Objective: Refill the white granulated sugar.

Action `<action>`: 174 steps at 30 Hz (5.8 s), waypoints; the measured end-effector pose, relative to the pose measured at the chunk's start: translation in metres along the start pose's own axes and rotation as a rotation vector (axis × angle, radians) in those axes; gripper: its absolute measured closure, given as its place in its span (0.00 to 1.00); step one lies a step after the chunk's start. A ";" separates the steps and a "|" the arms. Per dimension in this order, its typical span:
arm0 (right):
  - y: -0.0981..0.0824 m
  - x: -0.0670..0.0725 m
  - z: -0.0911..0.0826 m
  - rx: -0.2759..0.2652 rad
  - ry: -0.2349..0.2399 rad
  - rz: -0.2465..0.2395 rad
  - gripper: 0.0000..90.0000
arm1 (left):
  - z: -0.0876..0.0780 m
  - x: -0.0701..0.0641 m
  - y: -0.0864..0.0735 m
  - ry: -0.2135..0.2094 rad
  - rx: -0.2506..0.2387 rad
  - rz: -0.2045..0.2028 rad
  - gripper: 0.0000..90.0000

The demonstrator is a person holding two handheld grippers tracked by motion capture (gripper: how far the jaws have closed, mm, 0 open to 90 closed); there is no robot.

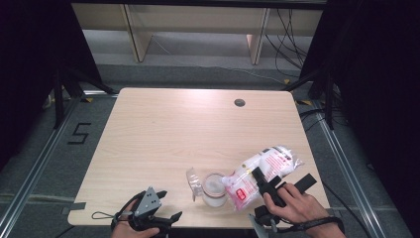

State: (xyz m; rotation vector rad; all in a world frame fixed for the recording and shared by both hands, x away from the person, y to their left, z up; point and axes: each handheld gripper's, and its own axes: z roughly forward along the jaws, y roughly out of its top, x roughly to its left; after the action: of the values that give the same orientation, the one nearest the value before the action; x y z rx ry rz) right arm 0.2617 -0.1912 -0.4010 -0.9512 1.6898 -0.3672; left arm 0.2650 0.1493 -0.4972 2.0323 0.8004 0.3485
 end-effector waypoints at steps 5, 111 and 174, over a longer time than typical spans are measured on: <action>0.001 0.003 -0.001 -0.001 -0.001 0.029 0.79 | 0.001 0.000 0.000 0.003 -0.003 0.000 0.19; -0.001 0.020 -0.001 -0.166 -0.001 0.385 0.82 | 0.000 0.000 0.001 0.001 -0.007 -0.001 0.19; -0.023 0.038 0.042 -0.370 0.058 0.891 0.86 | -0.001 0.000 0.001 0.006 0.006 0.017 0.19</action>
State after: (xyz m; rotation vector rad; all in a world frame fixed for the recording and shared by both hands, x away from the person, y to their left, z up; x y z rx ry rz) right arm 0.3068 -0.2250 -0.4253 -0.3538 2.0833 0.5271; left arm 0.2649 0.1494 -0.4955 2.0453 0.7886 0.3622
